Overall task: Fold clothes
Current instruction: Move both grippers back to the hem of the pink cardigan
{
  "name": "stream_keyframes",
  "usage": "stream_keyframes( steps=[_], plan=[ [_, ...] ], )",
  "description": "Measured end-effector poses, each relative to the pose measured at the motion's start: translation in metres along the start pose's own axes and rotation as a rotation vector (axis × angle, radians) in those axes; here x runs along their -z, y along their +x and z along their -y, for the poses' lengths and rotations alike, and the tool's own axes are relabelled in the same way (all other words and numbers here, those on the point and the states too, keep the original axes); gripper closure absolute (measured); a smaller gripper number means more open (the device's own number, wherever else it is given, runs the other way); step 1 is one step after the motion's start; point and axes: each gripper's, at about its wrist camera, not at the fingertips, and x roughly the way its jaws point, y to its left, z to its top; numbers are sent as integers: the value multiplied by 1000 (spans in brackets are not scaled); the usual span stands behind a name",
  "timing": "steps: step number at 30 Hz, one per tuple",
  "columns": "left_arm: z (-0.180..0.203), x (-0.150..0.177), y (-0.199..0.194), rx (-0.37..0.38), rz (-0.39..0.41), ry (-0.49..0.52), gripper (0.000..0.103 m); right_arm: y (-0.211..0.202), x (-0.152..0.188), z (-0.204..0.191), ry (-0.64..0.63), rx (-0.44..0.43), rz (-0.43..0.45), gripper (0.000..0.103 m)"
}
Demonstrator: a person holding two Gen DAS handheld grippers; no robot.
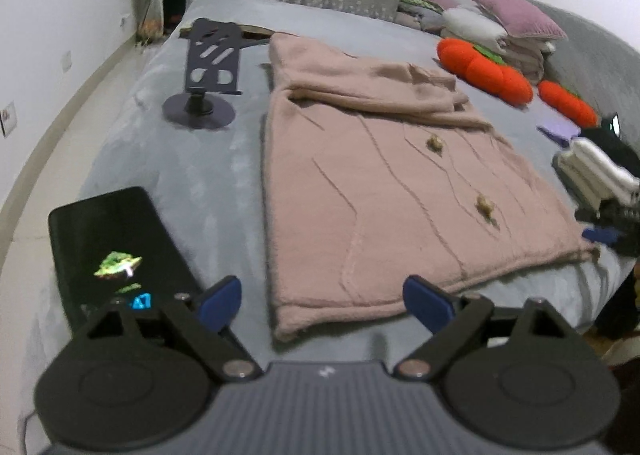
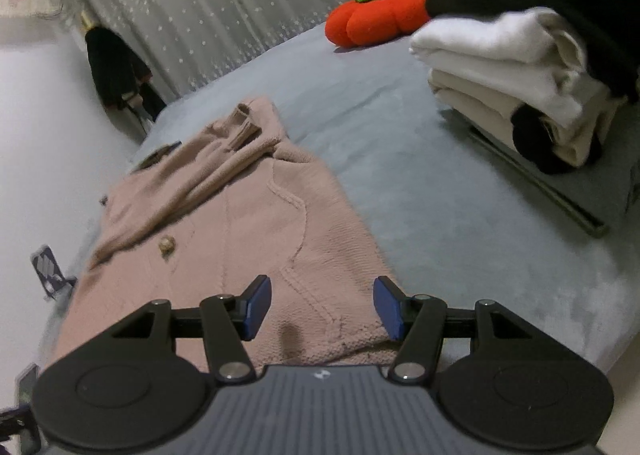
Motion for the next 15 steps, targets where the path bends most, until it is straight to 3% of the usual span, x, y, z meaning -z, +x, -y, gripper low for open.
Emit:
stream_keyframes(
  steps=[7, 15],
  plan=[
    [-19, -8, 6, 68, -33, -96, 23, -9, -4, 23, 103, -15, 12, 46],
    [-15, -12, 18, 62, -61, -45, 24, -7, -4, 36, 90, 11, -17, 47]
  ],
)
